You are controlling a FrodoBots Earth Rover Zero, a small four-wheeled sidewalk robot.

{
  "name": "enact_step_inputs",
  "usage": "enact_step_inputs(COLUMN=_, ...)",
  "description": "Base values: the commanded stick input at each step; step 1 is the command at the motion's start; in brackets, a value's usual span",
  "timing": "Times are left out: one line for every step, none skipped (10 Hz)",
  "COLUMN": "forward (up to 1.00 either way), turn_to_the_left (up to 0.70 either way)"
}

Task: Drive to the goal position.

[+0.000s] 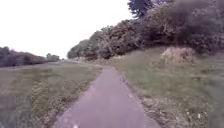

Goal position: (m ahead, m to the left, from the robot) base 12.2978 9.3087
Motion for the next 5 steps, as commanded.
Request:
enact_step_inputs(forward=1.00, turn_to_the_left=0.00)
enact_step_inputs(forward=1.00, turn_to_the_left=0.00)
enact_step_inputs(forward=1.00, turn_to_the_left=0.01)
enact_step_inputs(forward=1.00, turn_to_the_left=0.05)
enact_step_inputs(forward=1.00, turn_to_the_left=0.21)
